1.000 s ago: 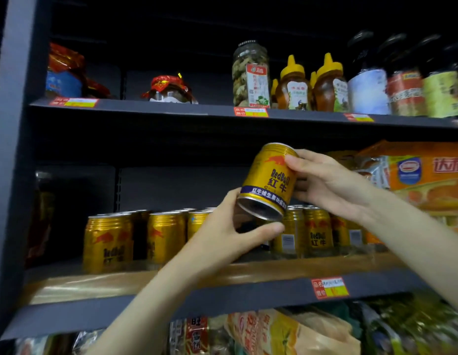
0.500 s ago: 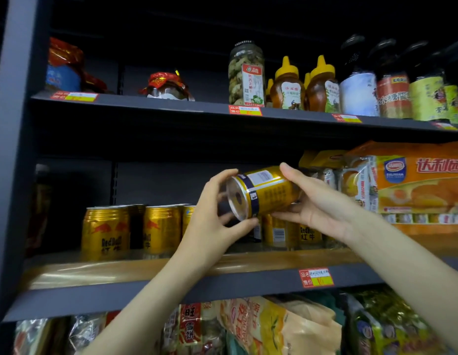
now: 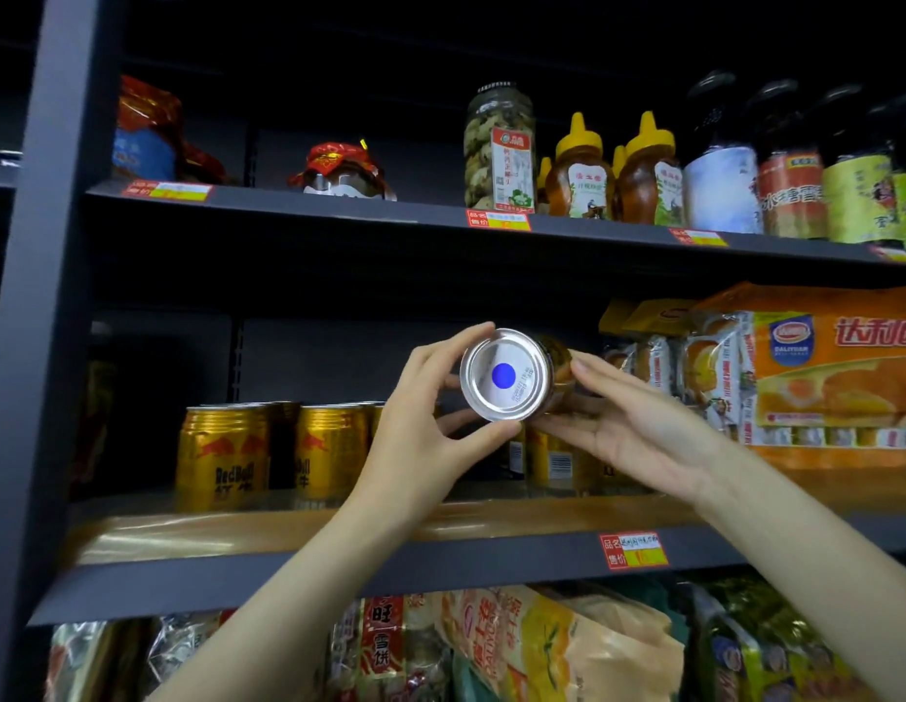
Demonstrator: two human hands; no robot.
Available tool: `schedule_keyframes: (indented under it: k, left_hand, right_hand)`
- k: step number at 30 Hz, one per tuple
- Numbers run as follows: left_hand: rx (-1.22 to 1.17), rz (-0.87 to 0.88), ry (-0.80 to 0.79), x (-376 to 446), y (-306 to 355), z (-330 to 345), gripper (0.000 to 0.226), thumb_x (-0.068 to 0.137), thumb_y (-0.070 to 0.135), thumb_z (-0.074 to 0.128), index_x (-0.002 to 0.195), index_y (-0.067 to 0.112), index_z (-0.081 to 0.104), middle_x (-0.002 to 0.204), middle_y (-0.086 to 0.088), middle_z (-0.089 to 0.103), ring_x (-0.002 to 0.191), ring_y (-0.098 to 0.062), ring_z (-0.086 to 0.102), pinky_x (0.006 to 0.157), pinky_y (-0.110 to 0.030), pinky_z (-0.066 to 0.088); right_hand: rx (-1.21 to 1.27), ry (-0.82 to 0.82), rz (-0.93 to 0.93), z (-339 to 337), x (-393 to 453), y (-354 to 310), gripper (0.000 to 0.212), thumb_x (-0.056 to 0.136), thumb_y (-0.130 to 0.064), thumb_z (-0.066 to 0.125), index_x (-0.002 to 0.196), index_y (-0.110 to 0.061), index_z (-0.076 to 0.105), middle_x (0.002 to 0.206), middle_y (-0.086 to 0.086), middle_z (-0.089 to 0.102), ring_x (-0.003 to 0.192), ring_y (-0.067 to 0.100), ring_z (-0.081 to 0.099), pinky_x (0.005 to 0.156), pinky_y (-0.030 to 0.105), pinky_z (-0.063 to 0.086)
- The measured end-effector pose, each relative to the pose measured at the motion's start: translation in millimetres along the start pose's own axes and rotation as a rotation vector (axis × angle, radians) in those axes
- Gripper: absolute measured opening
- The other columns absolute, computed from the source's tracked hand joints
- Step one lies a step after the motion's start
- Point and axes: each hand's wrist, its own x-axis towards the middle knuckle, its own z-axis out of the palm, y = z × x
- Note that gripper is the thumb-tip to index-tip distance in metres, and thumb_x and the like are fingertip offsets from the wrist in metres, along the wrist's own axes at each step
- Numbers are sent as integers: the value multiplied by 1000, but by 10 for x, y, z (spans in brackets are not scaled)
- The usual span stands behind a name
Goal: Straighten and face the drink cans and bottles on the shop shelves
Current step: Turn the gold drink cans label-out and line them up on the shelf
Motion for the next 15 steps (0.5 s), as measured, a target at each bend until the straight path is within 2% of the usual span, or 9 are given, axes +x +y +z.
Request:
schedule_keyframes:
  k: [3, 7, 11, 13, 15]
  left_hand:
    - [77, 69, -33, 21, 11, -11, 71, 74, 10, 76, 129, 38, 42, 124, 13, 43, 112, 0, 48, 90, -14, 48]
    - [94, 103, -87, 0, 15, -11, 69, 74, 11, 76, 127, 39, 41, 124, 13, 42, 113, 2, 47, 89, -10, 46]
    - [-116, -91, -227, 1, -15, -27, 57, 74, 27, 69, 124, 34, 43, 127, 6, 44, 110, -3, 56, 82, -13, 49]
    - [-122, -145, -241, 44, -59, -36, 55, 72, 31, 67, 121, 33, 41, 124, 3, 51, 102, -2, 60, 78, -14, 49]
    - [-102, -150, -242, 85, -97, -43, 57, 70, 32, 69, 117, 32, 37, 117, 2, 58, 100, -3, 62, 81, -18, 51]
  right_hand:
    - [4, -34, 21, 3, 11, -11, 35, 85, -18, 57, 119, -11, 62, 122, 22, 62, 108, 33, 64, 83, 42, 57]
    - [-46, -38, 57, 17, -21, -59, 43, 78, -19, 64, 120, -12, 59, 121, 21, 62, 103, 34, 66, 80, 45, 57]
    - [-277, 11, -168, 35, -55, -47, 58, 64, -8, 71, 118, -19, 56, 121, 10, 60, 103, 25, 65, 76, 34, 58]
    - [-388, -26, -289, 54, -67, -6, 60, 58, -7, 75, 112, -25, 58, 120, 0, 60, 105, 19, 63, 78, 30, 56]
    - [-438, -97, -337, 60, -72, 33, 65, 57, -6, 76, 114, -29, 57, 121, -6, 60, 108, 14, 61, 83, 29, 54]
